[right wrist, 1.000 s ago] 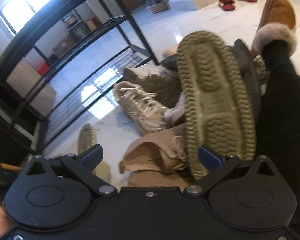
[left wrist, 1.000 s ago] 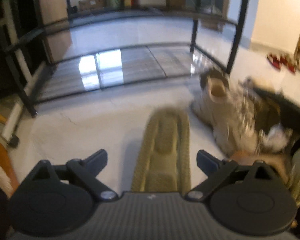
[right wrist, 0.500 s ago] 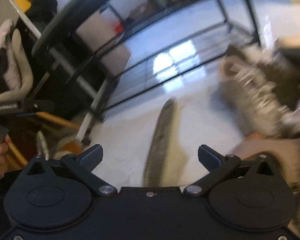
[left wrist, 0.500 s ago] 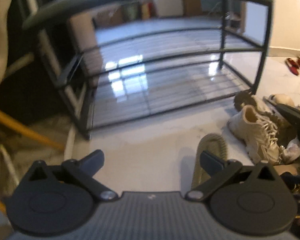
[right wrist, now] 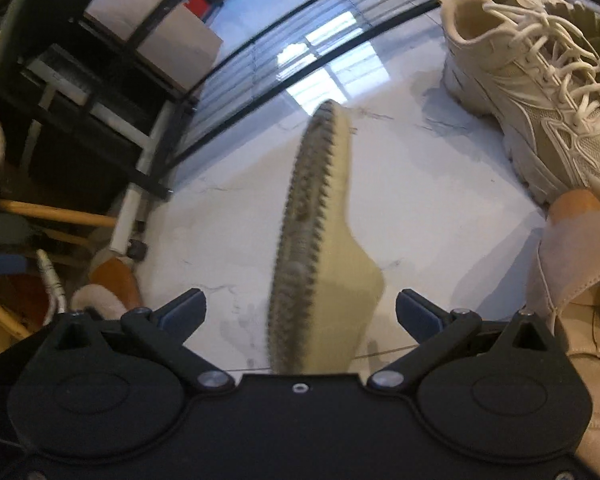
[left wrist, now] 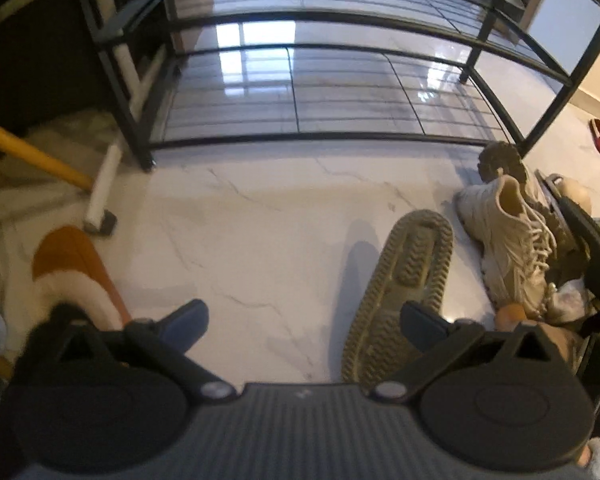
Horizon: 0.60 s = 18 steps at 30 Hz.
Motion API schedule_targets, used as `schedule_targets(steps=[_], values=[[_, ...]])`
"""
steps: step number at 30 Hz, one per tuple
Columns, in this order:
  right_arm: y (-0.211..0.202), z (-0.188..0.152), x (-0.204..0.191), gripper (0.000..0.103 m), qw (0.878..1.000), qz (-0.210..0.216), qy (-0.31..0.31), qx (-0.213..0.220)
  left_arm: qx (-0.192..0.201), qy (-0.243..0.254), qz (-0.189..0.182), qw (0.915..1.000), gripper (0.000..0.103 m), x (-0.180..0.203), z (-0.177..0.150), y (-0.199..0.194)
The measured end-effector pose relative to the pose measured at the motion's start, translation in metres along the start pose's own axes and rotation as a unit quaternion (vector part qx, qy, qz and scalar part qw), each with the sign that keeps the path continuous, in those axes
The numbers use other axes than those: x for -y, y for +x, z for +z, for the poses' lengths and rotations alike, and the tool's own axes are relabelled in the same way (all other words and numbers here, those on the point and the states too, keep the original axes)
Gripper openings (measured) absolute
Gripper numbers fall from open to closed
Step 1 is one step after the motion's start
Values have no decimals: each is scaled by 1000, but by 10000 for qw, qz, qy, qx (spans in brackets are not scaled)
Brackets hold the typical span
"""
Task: Organize scattered shoes
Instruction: 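Carry the slide toward the rack and set it on the floor, then grasp the pale green slide with the right tool and lift it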
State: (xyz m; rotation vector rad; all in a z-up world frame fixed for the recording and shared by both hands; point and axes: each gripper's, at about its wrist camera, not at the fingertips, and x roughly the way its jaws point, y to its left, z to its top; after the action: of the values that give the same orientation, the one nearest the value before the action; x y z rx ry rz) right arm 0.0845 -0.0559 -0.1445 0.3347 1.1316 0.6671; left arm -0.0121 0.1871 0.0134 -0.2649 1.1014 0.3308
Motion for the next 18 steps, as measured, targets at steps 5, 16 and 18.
schedule_targets(steps=[5,16,18], values=[[30,2,1,103,9998,-136,6,-122,-198,-190,116,9996,102,-5,6,11],[71,3,29,103,9970,-230,545,-491,-251,-75,372,9990,102,-5,4,17],[73,2,30,103,9968,-201,607,-482,-281,-55,398,9988,102,-5,3,18]])
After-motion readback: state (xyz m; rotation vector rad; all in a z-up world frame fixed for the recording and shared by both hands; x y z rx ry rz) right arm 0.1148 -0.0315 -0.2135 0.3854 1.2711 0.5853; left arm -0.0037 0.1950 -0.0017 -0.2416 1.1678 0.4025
